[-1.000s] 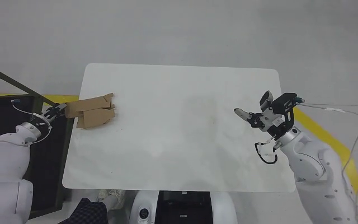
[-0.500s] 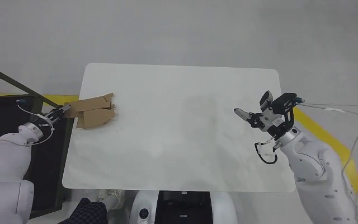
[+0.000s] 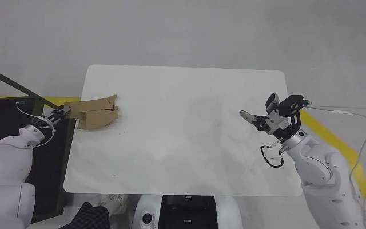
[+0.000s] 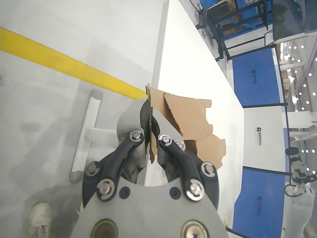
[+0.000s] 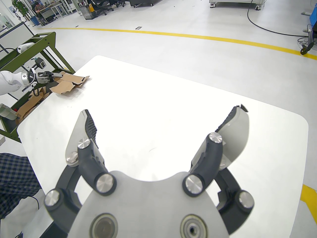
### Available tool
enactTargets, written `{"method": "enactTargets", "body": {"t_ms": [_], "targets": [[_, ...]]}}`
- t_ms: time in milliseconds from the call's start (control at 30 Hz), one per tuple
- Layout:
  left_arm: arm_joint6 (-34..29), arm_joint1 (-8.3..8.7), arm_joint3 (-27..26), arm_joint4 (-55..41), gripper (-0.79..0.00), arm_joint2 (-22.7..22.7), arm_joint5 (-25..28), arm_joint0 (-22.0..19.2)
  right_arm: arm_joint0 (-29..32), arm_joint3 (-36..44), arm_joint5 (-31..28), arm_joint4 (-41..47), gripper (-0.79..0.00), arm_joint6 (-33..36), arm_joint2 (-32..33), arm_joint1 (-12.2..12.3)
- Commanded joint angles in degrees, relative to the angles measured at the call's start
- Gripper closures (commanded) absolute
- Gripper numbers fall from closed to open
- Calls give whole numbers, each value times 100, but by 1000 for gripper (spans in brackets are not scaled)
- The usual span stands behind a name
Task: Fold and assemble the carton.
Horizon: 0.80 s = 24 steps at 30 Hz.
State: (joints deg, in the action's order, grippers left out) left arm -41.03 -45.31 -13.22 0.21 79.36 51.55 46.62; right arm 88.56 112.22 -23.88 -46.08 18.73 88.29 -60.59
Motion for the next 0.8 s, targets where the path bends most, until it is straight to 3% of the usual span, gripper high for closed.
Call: {"method": "enactTargets", "body": {"t_ms": [0, 167, 267, 433, 767], "targets": [[-181, 18, -26, -198, 0, 71, 109, 7, 0, 0, 0, 0, -785, 0, 0, 0], [-750, 53, -206, -894, 0, 299, 327, 15, 0, 0, 0, 0, -785, 0, 0, 0], [-978, 53, -578, -1366, 0, 376, 193, 123, 0, 0, 0, 0, -785, 0, 0, 0], [-1356, 79, -1666, -2270, 0, 374, -185, 595, 0, 0, 0, 0, -785, 0, 0, 0], [-2012, 312, -3972, -3549, 0, 493, -840, 1583, 0, 0, 0, 0, -785, 0, 0, 0]]}}
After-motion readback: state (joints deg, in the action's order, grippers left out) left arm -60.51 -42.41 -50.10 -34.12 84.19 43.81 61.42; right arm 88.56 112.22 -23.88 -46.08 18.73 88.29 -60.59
